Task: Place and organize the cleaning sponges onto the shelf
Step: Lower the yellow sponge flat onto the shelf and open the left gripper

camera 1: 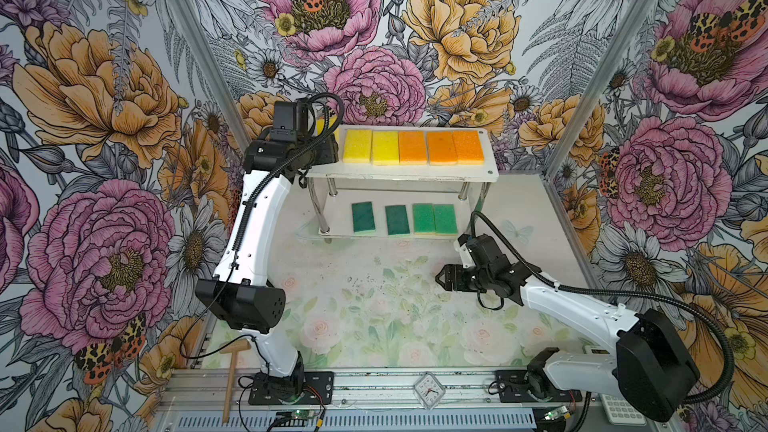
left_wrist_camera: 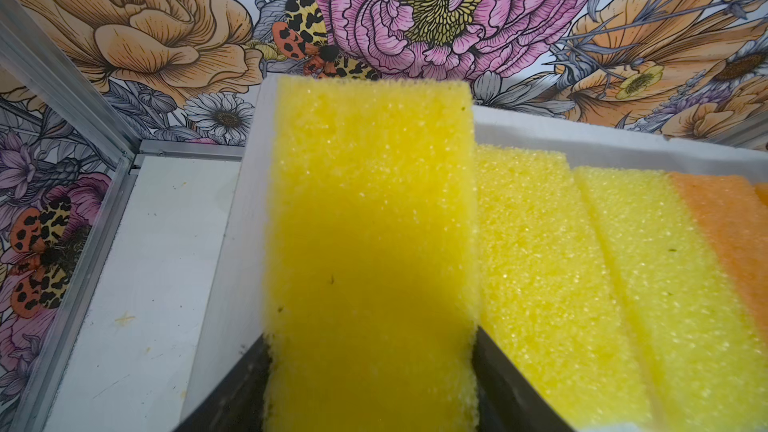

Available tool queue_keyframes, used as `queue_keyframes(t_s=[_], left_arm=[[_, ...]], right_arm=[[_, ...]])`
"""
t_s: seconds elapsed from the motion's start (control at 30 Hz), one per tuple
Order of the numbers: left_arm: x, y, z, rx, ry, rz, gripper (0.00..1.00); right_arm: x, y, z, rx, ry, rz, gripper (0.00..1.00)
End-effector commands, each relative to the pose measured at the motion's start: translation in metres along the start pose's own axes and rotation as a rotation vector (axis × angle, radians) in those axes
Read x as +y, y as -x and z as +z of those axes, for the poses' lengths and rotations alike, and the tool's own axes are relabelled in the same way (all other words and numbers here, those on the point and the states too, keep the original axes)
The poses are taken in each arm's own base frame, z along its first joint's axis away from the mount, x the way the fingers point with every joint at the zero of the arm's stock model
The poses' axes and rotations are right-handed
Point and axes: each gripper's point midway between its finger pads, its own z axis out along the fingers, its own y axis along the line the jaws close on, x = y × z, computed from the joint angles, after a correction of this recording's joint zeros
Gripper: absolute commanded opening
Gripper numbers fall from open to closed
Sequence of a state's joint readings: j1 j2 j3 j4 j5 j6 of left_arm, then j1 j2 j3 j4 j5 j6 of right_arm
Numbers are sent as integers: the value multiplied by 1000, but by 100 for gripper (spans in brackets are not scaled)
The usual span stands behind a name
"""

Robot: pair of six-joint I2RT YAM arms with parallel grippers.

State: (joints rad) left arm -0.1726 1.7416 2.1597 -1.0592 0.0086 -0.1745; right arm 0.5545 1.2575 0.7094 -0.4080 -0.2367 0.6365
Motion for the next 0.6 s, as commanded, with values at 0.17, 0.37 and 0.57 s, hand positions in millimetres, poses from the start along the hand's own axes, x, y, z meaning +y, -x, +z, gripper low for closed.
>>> queue_keyframes(t_s=[0.17,0.37,0.57], left_arm=[[0,0,-10,-12,8,12,69],[2,0,-13,-16,16,14,70],[1,1,-15,-22,14,15,72]], right_arm=[[-1,7,-4,-35,-4,8,77],[-1,7,-5,-38,-3,7,77],[-1,7,-4,-34,-3,8,77]])
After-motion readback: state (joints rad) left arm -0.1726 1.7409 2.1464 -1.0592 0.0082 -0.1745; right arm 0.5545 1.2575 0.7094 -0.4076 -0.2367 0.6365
